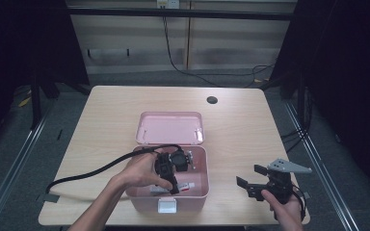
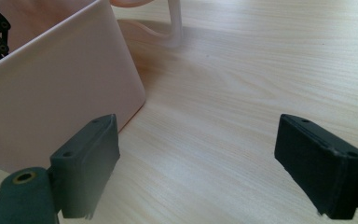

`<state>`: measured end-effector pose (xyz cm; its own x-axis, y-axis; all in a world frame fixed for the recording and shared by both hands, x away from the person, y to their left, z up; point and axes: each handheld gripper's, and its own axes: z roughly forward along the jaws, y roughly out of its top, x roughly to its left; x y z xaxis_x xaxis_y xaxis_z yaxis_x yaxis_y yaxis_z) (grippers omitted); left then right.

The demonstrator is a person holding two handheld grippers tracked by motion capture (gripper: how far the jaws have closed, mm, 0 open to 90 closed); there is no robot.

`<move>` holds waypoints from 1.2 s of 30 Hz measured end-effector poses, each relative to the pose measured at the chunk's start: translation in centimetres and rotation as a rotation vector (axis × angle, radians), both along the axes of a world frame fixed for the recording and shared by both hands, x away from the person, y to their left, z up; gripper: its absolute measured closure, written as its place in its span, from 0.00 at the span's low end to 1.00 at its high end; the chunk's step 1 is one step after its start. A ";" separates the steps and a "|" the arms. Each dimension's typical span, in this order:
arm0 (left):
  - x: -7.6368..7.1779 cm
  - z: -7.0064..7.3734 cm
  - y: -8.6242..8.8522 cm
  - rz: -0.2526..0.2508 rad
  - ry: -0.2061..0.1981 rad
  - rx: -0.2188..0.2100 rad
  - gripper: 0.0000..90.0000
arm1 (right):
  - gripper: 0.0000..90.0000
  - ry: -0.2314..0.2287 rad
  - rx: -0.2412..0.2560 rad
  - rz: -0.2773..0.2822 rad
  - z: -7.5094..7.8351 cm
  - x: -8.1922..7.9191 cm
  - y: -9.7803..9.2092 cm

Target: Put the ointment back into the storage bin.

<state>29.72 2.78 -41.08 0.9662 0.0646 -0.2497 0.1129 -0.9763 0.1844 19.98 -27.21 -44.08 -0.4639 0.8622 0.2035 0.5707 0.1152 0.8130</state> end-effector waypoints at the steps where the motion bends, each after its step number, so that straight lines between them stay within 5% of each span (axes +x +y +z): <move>1: 0.0 -0.1 0.0 0.004 0.001 -0.008 0.78 | 0.15 0.000 0.000 0.000 0.0 0.0 0.0; 16: 0.3 -1.8 -0.6 0.011 0.064 0.026 0.78 | 0.15 0.000 -0.002 0.005 0.0 0.0 0.1; 36: 0.1 -3.6 -1.1 0.010 0.092 0.066 0.78 | 0.15 0.000 0.000 0.006 0.0 0.0 0.0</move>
<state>29.81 1.67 -44.71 0.9386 0.0933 -0.3322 0.1360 -0.9848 0.1077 20.00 -27.18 -44.11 -0.4693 0.8592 0.2039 0.5700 0.1185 0.8130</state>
